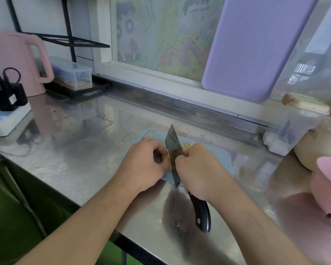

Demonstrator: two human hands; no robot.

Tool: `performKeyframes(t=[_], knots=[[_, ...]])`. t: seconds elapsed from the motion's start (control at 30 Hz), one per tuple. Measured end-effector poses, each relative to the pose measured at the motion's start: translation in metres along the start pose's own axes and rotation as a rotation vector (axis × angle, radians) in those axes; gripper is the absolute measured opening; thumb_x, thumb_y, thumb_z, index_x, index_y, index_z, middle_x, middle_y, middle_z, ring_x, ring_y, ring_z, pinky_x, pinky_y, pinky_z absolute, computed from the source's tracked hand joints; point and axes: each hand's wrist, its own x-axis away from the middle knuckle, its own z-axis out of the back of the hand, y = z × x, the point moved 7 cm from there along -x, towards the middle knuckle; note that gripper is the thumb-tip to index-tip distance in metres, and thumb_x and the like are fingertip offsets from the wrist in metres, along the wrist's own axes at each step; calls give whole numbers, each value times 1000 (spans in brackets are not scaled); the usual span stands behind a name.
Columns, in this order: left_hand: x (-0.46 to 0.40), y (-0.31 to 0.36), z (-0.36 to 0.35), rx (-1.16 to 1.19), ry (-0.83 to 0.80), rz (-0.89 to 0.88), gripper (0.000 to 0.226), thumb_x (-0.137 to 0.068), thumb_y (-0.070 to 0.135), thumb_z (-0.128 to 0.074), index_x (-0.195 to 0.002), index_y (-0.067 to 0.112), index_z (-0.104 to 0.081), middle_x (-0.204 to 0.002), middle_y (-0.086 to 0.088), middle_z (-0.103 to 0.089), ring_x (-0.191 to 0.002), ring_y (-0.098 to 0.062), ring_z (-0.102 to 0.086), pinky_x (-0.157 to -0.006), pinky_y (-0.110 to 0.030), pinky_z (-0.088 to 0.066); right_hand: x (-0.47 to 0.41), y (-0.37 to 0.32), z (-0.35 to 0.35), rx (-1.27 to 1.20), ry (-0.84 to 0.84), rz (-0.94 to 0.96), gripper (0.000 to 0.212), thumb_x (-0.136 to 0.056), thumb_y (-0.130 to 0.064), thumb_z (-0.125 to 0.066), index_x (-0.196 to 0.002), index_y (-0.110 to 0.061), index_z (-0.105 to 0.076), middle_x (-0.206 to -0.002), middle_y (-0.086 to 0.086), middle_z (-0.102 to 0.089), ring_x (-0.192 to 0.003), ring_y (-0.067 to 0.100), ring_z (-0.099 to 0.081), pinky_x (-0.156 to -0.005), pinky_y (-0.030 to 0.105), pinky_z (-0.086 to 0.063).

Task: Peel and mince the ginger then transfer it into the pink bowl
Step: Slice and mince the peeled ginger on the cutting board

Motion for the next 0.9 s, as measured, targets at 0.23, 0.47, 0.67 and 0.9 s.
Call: performKeyframes(t=[0.23,0.47,0.67,0.9], knots=[[-2,1,0,-18,0,-10,16,-89,17,-71,-88,32,-68,-95,15,-67,-91,-3,-66,-88,-33,-58,-2,2,13,-8,73,16,26,-83,-23,-48,-72,0,-50,-54,11,-53,-50,27,-49,-48,45,-50],[0,1,5,-52,30,5,13,-87,20,-72,-82,32,-69,-87,14,-67,-84,-4,-65,-79,-35,-58,-3,3,7,-21,36,46,23,-86,-19,-49,-64,-13,-46,-50,9,-48,-47,23,-42,-49,35,-38],[-1,1,6,-70,35,10,14,-84,22,-74,-75,31,-68,-83,13,-66,-78,-7,-64,-73,-38,-57,-3,4,1,-30,9,33,20,-86,-16,-49,-67,-11,-46,-51,9,-48,-48,24,-42,-48,32,-34],[0,1,6,-62,39,1,13,-83,23,-75,-74,30,-67,-87,12,-63,-81,-7,-62,-77,-38,-56,5,-15,-3,192,2,159,37,-102,-16,-47,-66,-18,-41,-77,10,-55,-72,27,-52,-72,35,-50]])
